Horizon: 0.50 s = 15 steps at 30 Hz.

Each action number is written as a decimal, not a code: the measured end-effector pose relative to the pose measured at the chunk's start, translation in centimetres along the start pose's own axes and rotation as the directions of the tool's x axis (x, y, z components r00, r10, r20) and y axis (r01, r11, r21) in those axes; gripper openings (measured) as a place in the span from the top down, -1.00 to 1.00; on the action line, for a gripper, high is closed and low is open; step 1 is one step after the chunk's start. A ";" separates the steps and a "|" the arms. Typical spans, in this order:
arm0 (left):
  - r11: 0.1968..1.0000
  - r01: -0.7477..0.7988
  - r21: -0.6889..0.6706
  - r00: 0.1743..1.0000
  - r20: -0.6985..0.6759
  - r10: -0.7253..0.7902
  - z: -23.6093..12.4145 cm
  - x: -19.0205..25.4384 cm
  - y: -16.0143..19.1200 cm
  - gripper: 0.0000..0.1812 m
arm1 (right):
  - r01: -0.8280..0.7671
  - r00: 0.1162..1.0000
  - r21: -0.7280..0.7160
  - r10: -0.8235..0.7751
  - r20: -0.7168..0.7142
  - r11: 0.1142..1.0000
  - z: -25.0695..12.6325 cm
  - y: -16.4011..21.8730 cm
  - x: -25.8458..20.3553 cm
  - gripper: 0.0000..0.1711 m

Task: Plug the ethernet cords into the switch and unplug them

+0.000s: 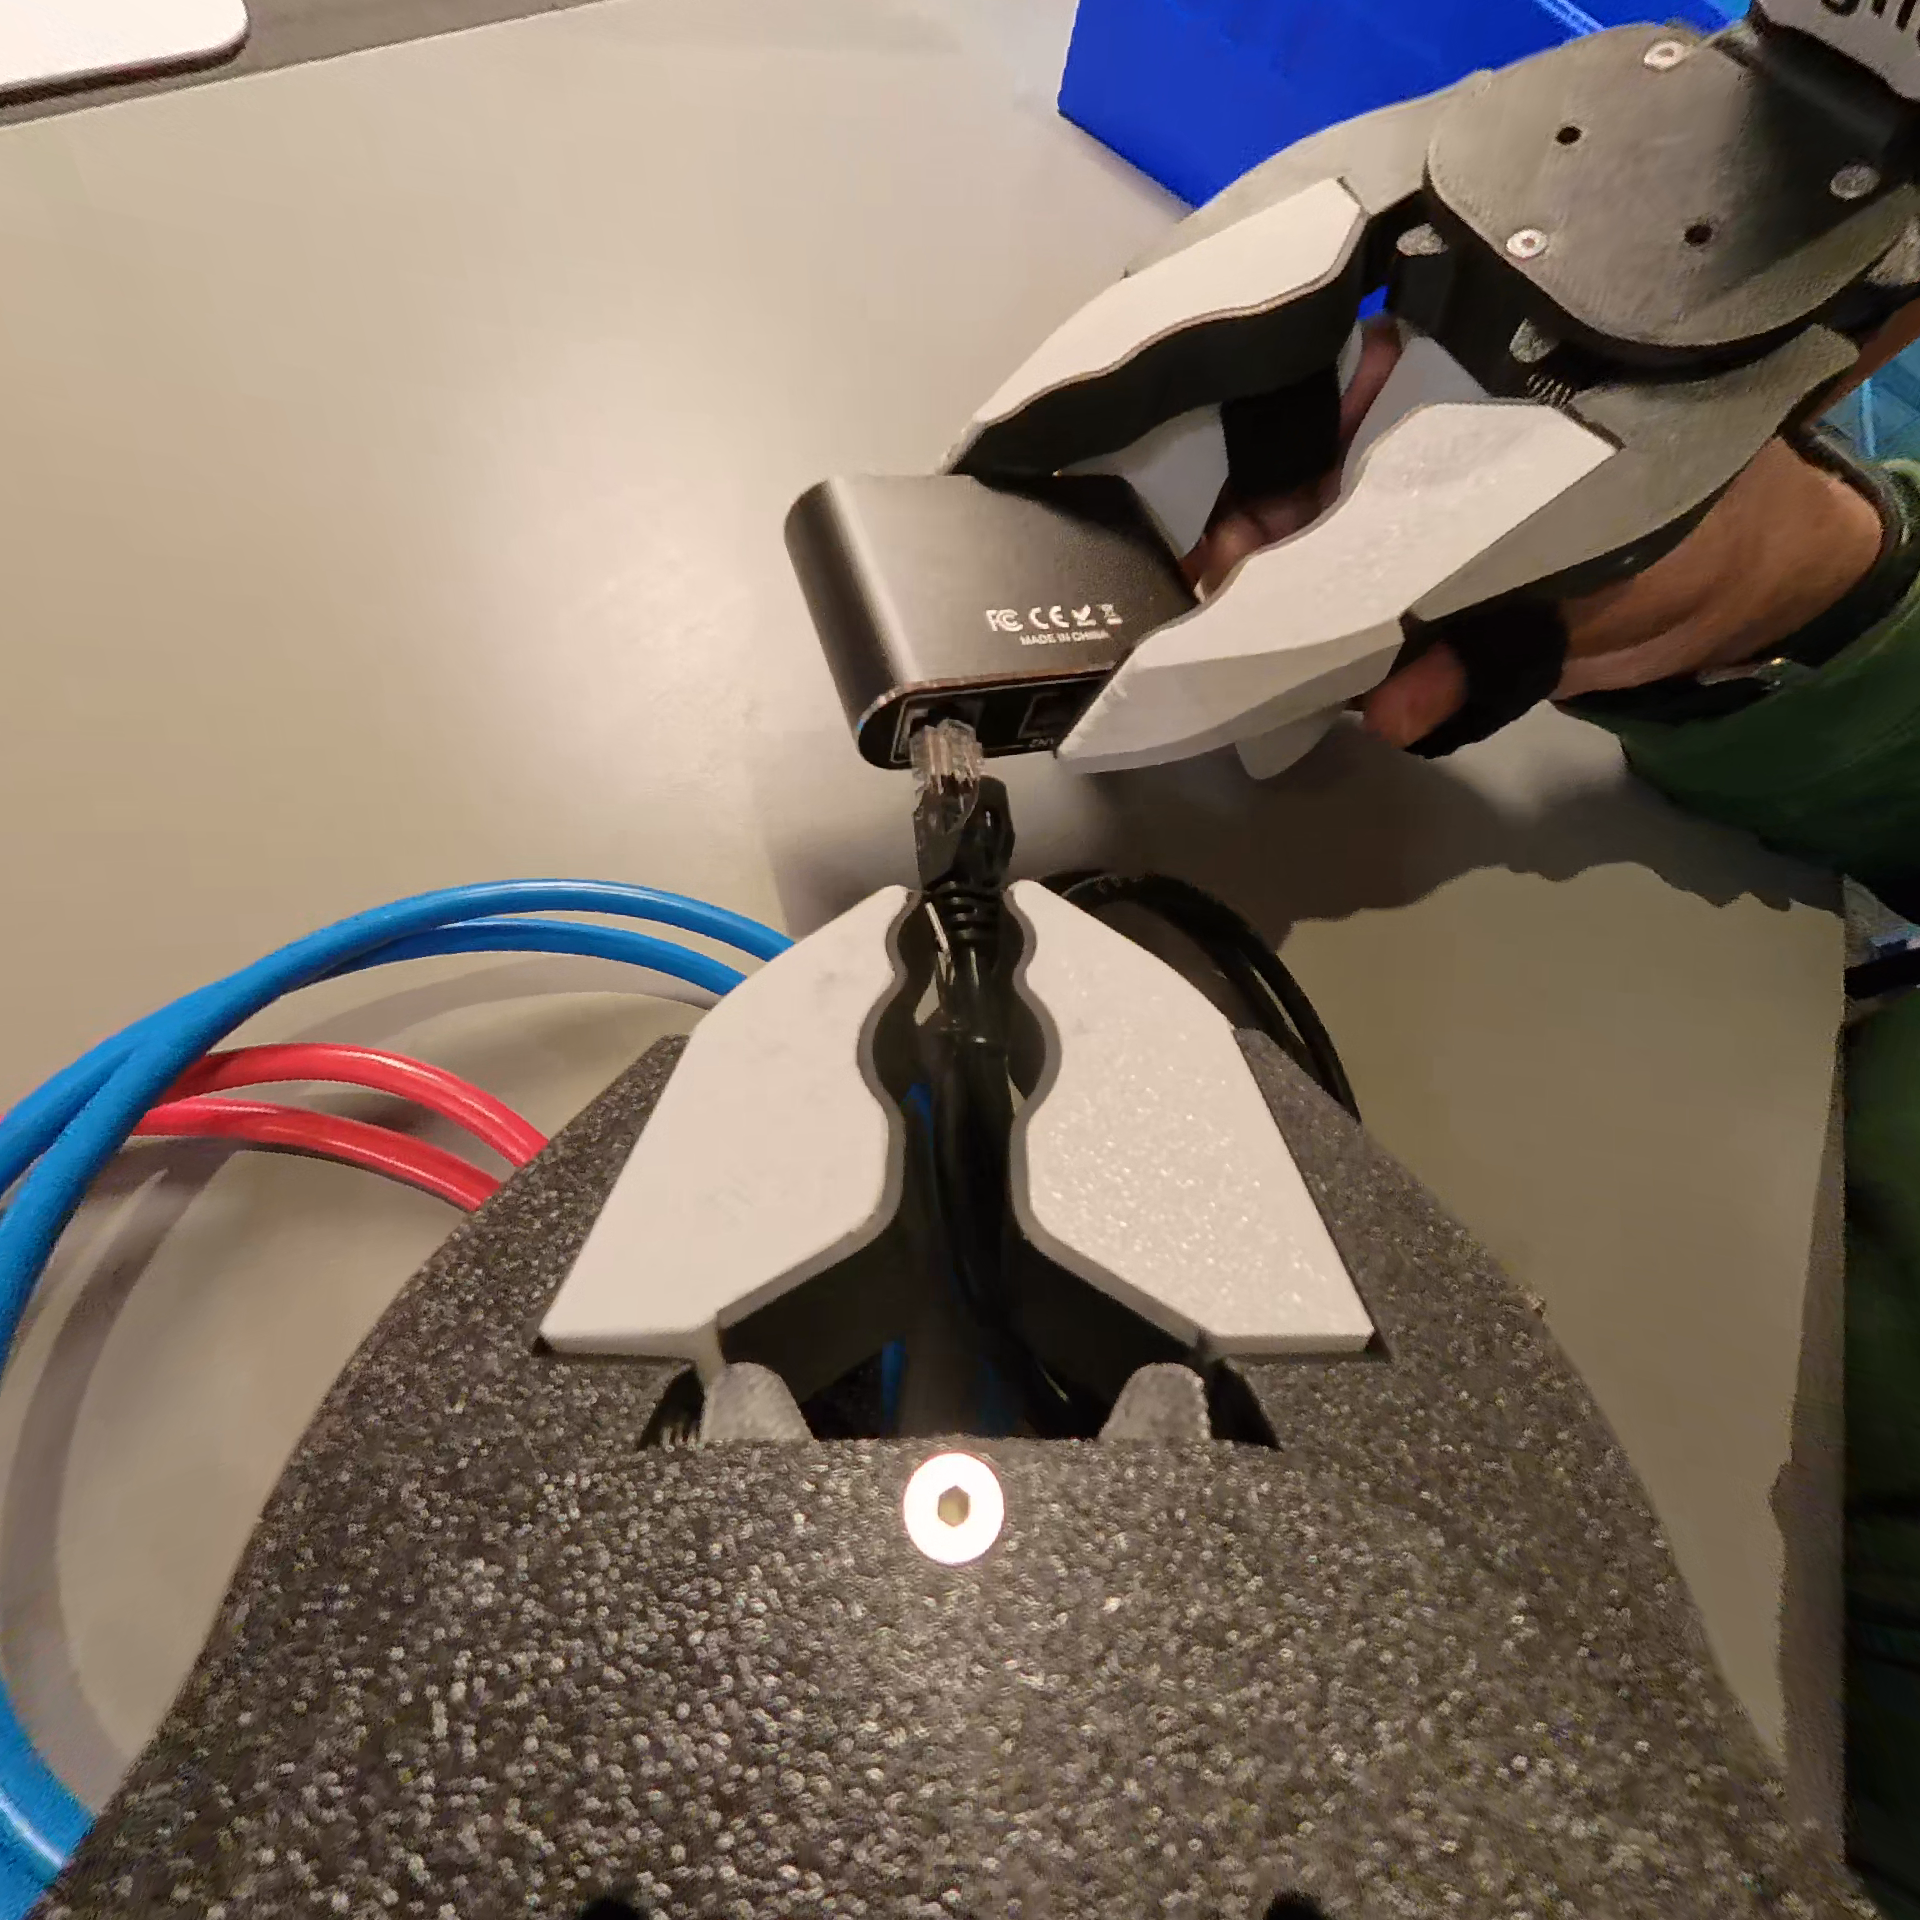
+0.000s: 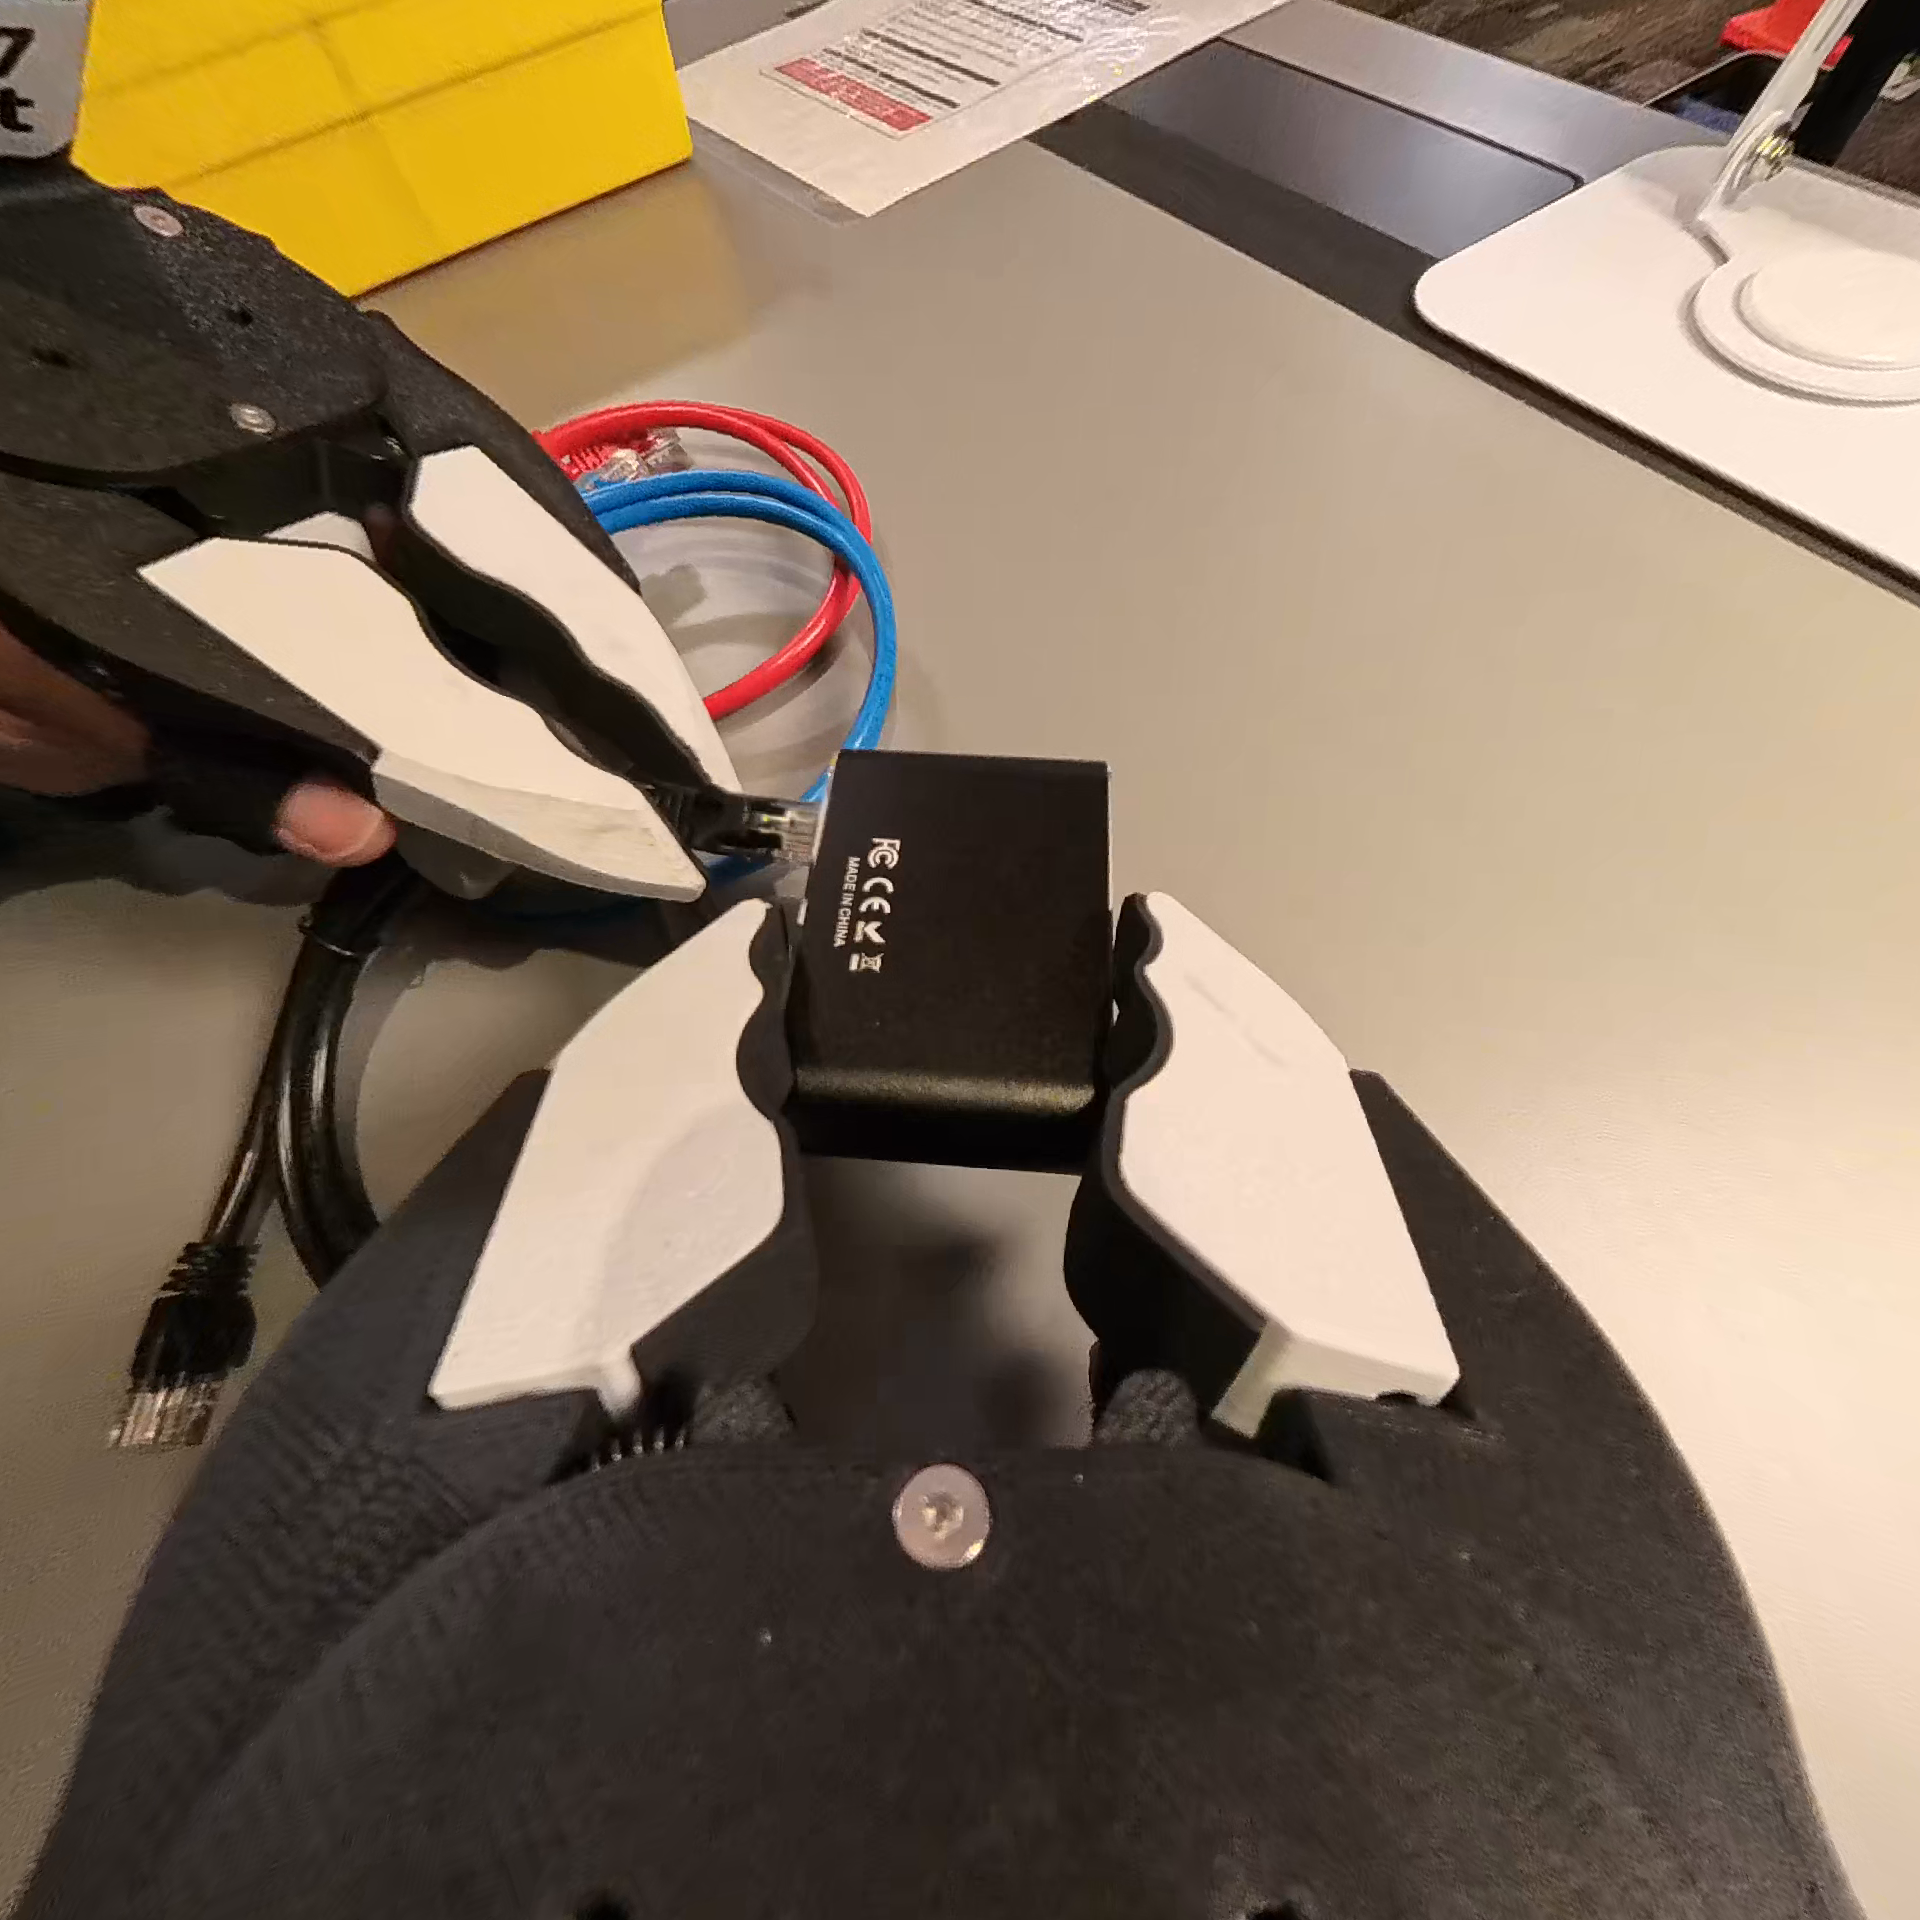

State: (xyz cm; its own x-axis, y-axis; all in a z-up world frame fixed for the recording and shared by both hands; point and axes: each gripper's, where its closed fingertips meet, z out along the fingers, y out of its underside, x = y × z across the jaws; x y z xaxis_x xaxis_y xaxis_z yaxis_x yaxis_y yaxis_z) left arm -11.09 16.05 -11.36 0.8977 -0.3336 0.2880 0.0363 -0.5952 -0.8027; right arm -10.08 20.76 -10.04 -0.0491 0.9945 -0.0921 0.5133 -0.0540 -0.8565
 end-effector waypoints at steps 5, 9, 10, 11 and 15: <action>1.000 0.013 0.017 1.000 -0.005 -0.013 -0.1 -0.1 -0.2 0.86 | 0.023 1.000 0.005 -0.023 -0.021 1.000 0.0 0.0 0.0 0.29; 0.999 0.040 0.038 0.999 -0.022 -0.039 -0.3 -0.1 -0.5 0.86 | 0.032 0.999 0.025 -0.031 -0.037 0.999 0.0 -0.2 0.0 0.29; 0.998 0.053 0.045 0.998 -0.030 -0.051 -0.3 -0.1 -0.6 0.86 | 0.032 0.999 0.032 -0.031 -0.040 0.999 0.0 -0.3 0.0 0.29; 0.996 0.069 0.054 0.997 -0.039 -0.067 -0.4 -0.1 -0.7 0.86 | 0.030 0.999 0.036 -0.029 -0.044 0.999 0.0 -0.3 0.0 0.29; 0.989 0.124 0.074 0.990 -0.080 -0.118 -0.5 0.1 -0.9 0.86 | 0.024 0.998 0.061 -0.020 -0.058 0.998 0.1 -0.5 0.0 0.29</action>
State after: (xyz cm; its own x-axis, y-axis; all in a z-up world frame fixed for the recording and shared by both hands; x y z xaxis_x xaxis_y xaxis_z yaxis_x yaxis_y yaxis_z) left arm -11.29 16.25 -10.34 0.8491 -0.3184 0.4214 0.1799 -0.5758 -0.7975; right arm -10.37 20.80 -9.67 -0.0100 0.9989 -0.0452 0.4588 -0.0356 -0.8878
